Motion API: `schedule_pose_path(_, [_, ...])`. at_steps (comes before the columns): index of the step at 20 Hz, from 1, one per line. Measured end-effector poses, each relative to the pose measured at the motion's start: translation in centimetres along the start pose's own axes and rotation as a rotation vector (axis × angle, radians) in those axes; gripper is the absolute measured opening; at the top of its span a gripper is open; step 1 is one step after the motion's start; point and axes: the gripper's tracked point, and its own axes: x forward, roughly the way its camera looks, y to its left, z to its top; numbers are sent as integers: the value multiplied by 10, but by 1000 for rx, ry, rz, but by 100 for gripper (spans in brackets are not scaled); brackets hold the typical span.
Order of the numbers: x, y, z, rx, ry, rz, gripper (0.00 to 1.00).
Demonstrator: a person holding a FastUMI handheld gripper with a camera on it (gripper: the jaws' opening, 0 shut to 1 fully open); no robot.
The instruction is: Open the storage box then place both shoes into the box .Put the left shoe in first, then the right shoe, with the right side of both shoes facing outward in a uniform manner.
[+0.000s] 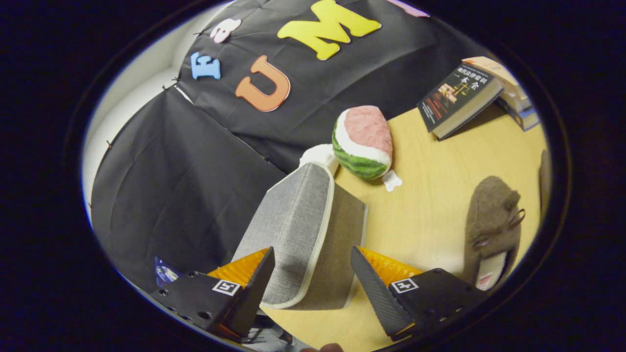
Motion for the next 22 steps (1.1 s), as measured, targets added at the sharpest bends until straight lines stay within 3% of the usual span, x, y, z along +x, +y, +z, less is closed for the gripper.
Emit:
schedule_pose_path(15, [21, 12, -14, 422, 128, 245, 90])
schedule_pose_path(22, [14, 19, -12, 438, 155, 275, 47])
